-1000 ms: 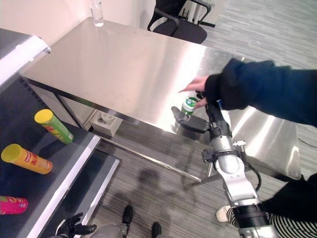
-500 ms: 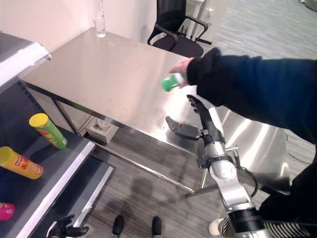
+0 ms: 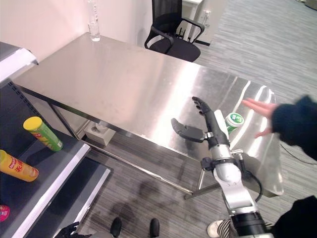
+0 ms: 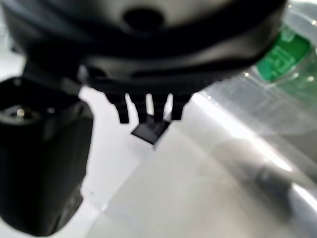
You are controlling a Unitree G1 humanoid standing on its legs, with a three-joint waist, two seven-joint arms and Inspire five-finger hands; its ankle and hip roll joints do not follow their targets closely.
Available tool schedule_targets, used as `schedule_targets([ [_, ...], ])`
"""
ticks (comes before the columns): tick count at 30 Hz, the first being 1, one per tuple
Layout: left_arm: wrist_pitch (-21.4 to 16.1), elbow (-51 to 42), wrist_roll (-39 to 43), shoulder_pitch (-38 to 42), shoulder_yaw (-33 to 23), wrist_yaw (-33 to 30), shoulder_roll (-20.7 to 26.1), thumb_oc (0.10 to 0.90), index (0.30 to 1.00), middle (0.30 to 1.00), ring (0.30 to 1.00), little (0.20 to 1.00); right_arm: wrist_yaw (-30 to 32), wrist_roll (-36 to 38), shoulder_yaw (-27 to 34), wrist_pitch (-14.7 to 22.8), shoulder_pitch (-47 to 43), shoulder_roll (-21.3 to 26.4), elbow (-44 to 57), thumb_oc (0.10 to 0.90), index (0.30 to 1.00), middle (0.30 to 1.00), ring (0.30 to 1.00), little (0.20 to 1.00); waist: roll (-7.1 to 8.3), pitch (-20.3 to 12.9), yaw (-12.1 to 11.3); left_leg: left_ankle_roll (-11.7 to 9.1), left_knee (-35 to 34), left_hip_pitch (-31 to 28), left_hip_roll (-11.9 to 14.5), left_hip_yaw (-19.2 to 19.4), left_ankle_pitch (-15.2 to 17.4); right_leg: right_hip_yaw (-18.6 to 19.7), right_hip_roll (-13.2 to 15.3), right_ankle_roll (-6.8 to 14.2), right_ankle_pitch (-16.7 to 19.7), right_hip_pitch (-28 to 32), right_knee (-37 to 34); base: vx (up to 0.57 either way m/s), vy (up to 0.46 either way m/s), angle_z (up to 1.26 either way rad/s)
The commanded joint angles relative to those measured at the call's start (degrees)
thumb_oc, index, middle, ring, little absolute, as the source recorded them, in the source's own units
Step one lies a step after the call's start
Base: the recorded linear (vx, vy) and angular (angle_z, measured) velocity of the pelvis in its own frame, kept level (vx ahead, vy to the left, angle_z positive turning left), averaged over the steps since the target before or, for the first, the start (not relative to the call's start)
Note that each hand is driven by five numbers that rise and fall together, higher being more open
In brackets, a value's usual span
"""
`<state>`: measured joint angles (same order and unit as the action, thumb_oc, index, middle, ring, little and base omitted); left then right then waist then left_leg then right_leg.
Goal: Put the goods on the table back onto the shelves and tidy them up.
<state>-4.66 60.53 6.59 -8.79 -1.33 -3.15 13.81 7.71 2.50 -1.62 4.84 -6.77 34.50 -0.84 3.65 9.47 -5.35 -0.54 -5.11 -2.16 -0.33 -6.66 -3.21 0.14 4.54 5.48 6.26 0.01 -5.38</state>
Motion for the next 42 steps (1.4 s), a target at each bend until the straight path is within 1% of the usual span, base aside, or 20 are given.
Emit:
schedule_targets([
  [1, -1.24, 2.16, -1.61, 1.19, 0.77, -0.76, 2.26, 0.8, 0.9, 0.9, 0.9, 0.9, 1.84, 1.3, 5.87, 6.09, -3.33, 1.9, 8.96, 0.8, 0.9, 0.9, 0.9, 0.9, -0.27, -5.56, -0.41, -0.63, 0.13, 0.37, 1.17, -0.31, 4.1, -2.01, 3.66, 4.04, -4.0, 0.9, 0.86, 0.0, 0.0, 0.0],
  [3, -1.25, 1.95, -1.65, 1.31, 0.67, -0.62, 2.32, 0.8, 0.9, 0.9, 0.9, 0.9, 2.24, 0.83, 6.81, 6.56, -3.47, 2.67, 9.66, 0.8, 0.9, 0.9, 0.9, 0.9, -0.24, -5.66, -0.28, -0.61, 0.15, 0.32, 1.17, -0.17, 4.18, -1.92, 3.74, 4.09, -3.98, 0.93, 0.87, 0.0, 0.0, 0.0],
  [6, -1.46, 1.75, -1.97, 1.77, 0.65, -0.57, 2.29, 0.8, 0.9, 0.9, 0.9, 0.9, 4.1, -0.04, 11.6, 7.57, -2.26, 3.78, 11.82, 0.8, 0.9, 0.9, 0.9, 0.9, -0.25, -5.87, 0.48, -0.56, 0.14, 0.12, 1.16, 0.06, 4.43, -1.5, 3.8, 4.2, -3.97, 0.84, 0.92, 0.01, 0.019, 0.02],
  [7, -1.46, 1.76, -1.97, 1.78, 0.72, -0.57, 2.3, 0.8, 0.9, 0.9, 0.9, 0.9, 4.09, -0.05, 11.71, 7.53, -2.13, 3.76, 11.93, 0.8, 0.9, 0.9, 0.9, 0.9, -0.25, -5.87, 0.4, -0.56, 0.14, 0.12, 1.16, 0.07, 4.44, -1.49, 3.79, 4.2, -3.97, 0.84, 0.93, 0.0, 0.0, 0.0],
  [9, -1.59, 1.8, -2.01, 1.98, 0.52, -0.61, 2.21, 0.8, 0.9, 0.9, 0.9, 0.9, 5.08, 0.08, 14.79, 7.97, -0.58, 3.76, 12.7, 0.8, 0.9, 0.9, 0.9, 0.9, -0.21, -5.89, 1.05, -0.47, 0.14, 0.07, 1.12, 0.3, 4.6, -1.17, 3.83, 4.3, -3.82, 0.65, 0.97, 0.0, 0.017, -0.01],
  [10, -1.7, 1.72, -2.07, 2.05, 0.21, -0.56, 2.1, 0.8, 0.9, 0.9, 0.9, 0.9, 6.15, -0.2, 17.68, 8.16, 1.11, 3.99, 12.45, 0.8, 0.9, 0.9, 0.9, 0.9, -0.11, -5.86, 1.59, -0.39, 0.17, 0.02, 1.1, 0.67, 4.75, -0.8, 3.74, 4.44, -3.58, 0.3, 0.99, -0.02, 0.034, -0.05],
  [12, -1.75, 1.86, -2.22, 1.94, -0.39, -0.58, 2.03, 0.8, 0.9, 0.9, 0.9, 0.9, 7.83, -0.34, 22.46, 8.44, 3.91, 3.77, 12.79, 0.8, 0.9, 0.9, 0.9, 0.9, 0.09, -5.72, 2.29, -0.25, 0.28, 0.46, 1.08, 1.31, 4.44, 0.09, 3.65, 4.62, -2.86, -0.85, 1.1, -0.03, 0.022, -0.1],
  [14, -1.75, 1.86, -2.21, 1.94, -0.31, -0.58, 2.05, 0.8, 0.9, 0.9, 0.9, 0.9, 7.81, -0.33, 22.56, 8.43, 4.03, 3.74, 12.87, 0.8, 0.9, 0.9, 0.9, 0.9, 0.09, -5.79, 2.13, -0.24, 0.28, 0.49, 1.1, 1.4, 4.45, 0.18, 3.63, 4.62, -2.85, -0.94, 1.12, -0.01, 0.008, -0.25],
  [16, -1.9, 2.32, -2.05, 1.71, -1.17, -0.56, 1.93, 0.8, 0.9, 0.9, 0.9, 0.9, 10.9, -0.96, 27.81, 8.67, 7.2, 2.73, 11.97, 0.8, 0.9, 0.9, 0.9, 0.9, 0.23, -5.26, 3.47, -0.03, 0.47, 0.54, 1.22, 2.7, 4.86, 2.01, 3.23, 4.92, -2.15, -2.06, 1.01, -0.01, 0.03, -0.39],
  [18, -1.83, 2.35, -2.07, 1.63, -1.45, -0.5, 1.94, 0.8, 0.9, 0.9, 0.9, 0.9, 11.24, -0.87, 29.33, 8.33, 9.54, 1.4, 11.06, 0.8, 0.9, 0.9, 0.9, 0.9, 0.17, -5.19, 4.13, 0.18, 0.35, -0.02, 1.33, 3.75, 5.73, 3.23, 2.84, 5.05, -2.28, -2.32, 0.82, 0.05, 0.031, -0.64],
  [19, -1.83, 2.35, -2.07, 1.59, -1.41, -0.5, 1.95, 0.8, 0.9, 0.9, 0.9, 0.9, 11.24, -0.88, 29.35, 8.34, 9.62, 1.38, 11.09, 0.8, 0.9, 0.9, 0.9, 0.9, 0.14, -5.17, 3.98, 0.19, 0.36, -0.15, 1.38, 3.87, 5.82, 3.34, 2.79, 5.05, -2.31, -2.26, 0.83, 0.06, 0.032, -0.68],
  [20, -1.83, 2.09, -2.19, 1.87, -1.35, -0.41, 2.03, 0.8, 0.9, 0.9, 0.9, 0.9, 10.97, -0.86, 29.56, 7.7, 11.51, -0.27, 10.13, 0.8, 0.9, 0.9, 0.9, 0.9, 0.04, -4.82, 4.83, 0.3, 0.39, -0.31, 1.47, 4.51, 6.02, 3.95, 2.61, 5.2, -2.1, -2.78, 0.82, 0.01, 0.022, -0.59],
  [22, -1.81, 1.33, -2.31, 2.18, -0.82, -0.41, 2.25, 0.8, 0.9, 0.9, 0.9, 0.9, 10.95, -0.6, 28.67, 7.19, 11.88, -1.63, 8.98, 0.8, 0.9, 0.9, 0.9, 0.9, -0.08, -4.59, 5.18, 0.41, 0.35, -0.43, 1.52, 5.18, 6.27, 4.64, 2.51, 5.4, -1.88, -3.24, 0.73, 0.02, 0.029, -0.24],
  [25, -1.76, 0.61, -2.32, 2.57, -0.08, -0.44, 2.59, 0.8, 0.9, 0.9, 0.9, 0.9, 10.88, 0.57, 27.05, 6.89, 10.94, -1.69, 6.48, 0.8, 0.9, 0.9, 0.9, 0.9, -0.25, -4.47, 5.24, 0.46, 0.33, -0.52, 1.44, 5.54, 6.36, 4.88, 2.58, 5.48, -1.68, -3.48, 0.67, 0.02, 0.013, -0.23],
  [28, -1.54, 0.0, -2.26, 3.48, 1.14, -0.45, 3.28, 0.8, 0.9, 0.9, 0.9, 0.9, 9.96, 2.5, 23.85, 6.35, 8.27, -0.57, 3.89, 0.8, 0.9, 0.9, 0.9, 0.9, -0.5, -4.35, 4.83, 0.25, 0.22, -0.29, 1.36, 5.44, 6.19, 4.36, 2.8, 5.44, -1.69, -3.61, 0.53, 0.02, -0.008, 0.02],
  [34, -1.32, -0.59, -2.01, 3.49, 1.65, -0.43, 3.68, 0.8, 0.9, 0.9, 0.9, 0.9, 9.57, 2.77, 21.95, 5.9, 5.73, 1.55, 2.78, 0.8, 0.9, 0.9, 0.9, 0.9, -0.63, -4.27, 4.27, -0.28, 0.11, 0.35, 1.54, 4.32, 5.92, 2.76, 2.86, 5.2, -2.13, -3.48, 0.38, 0.03, -0.037, 0.16],
  [38, -1.11, 0.09, -1.96, 2.66, 1.68, -0.23, 3.58, 0.8, 0.9, 0.9, 0.9, 0.9, 9.34, 2.99, 20.8, 5.41, 3.88, 3.8, -0.11, 0.8, 0.9, 0.9, 0.9, 0.9, -0.54, -4.29, 3.23, -0.88, 0.11, 0.84, 1.96, 3.02, 5.59, 1.04, 2.74, 4.85, -2.88, -2.94, 0.38, 0.04, -0.059, 0.26],
  [42, -1.09, 0.47, -2.12, 2.37, 1.7, -0.2, 3.46, 0.8, 0.9, 0.9, 0.9, 0.9, 9.12, 2.71, 20.49, 5.08, 3.61, 4.62, -0.92, 0.8, 0.9, 0.9, 0.9, 0.9, -0.5, -4.14, 3.02, -1.05, 0.11, 0.99, 2.1, 2.51, 5.51, 0.47, 2.71, 4.73, -3.13, -2.74, 0.38, 0.02, -0.037, 0.18],
])
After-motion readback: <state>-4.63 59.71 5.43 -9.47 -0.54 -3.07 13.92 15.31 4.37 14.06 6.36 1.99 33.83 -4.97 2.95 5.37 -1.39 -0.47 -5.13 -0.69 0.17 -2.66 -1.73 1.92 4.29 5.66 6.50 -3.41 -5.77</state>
